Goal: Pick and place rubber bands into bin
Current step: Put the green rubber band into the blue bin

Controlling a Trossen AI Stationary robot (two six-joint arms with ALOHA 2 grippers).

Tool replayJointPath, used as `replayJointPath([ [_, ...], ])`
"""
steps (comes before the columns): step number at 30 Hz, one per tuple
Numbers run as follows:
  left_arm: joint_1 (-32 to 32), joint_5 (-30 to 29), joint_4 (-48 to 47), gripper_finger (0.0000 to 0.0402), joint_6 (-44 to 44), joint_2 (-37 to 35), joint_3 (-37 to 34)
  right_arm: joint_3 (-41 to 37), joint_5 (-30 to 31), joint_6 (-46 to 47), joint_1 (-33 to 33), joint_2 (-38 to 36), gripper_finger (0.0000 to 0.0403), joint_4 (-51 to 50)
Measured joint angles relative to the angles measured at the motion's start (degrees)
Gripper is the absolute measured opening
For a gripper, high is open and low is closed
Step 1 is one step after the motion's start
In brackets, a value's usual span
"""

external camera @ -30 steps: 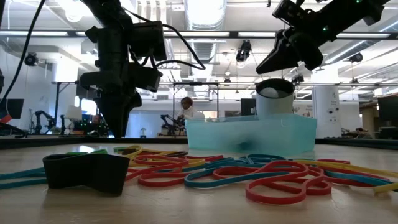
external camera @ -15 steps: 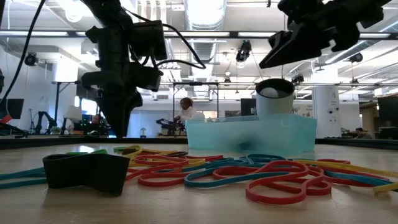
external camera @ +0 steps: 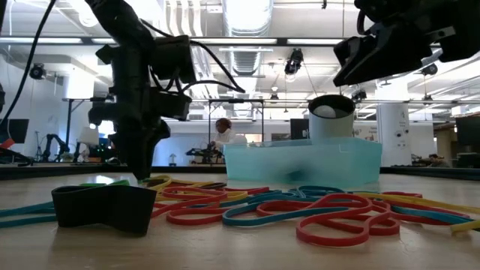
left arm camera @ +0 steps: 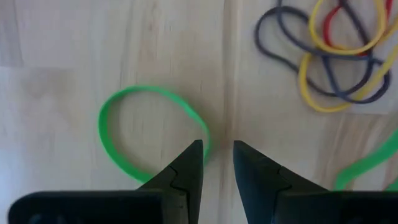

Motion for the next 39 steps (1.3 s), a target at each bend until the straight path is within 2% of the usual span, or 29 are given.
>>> replayJointPath([
  [6,0.0,-5.2,0.7,0.0073,0.0,1.2,-0.1,-0.1,0.0,0.6,0.6,0.0,0.0102,0.2],
  [15,0.0,-4.6,0.8,0.0065,0.1,2.7,0.0,-0.2,0.0,1.9,1.0,0.0,0.01,0.2],
  [22,0.0,-1.8,0.8,0.0006,0.4,3.1,0.0,-0.4,0.0,3.1,2.3,0.0,0.01,-0.1],
  [29,0.0,-1.8,-0.4,0.0001,0.4,2.8,1.1,-0.5,0.0,3.2,2.8,0.0,0.01,-0.1],
  [39,0.0,-3.0,-2.3,0.0,2.1,2.0,8.1,-0.5,0.1,3.2,2.8,0.0,0.0097,-0.1],
])
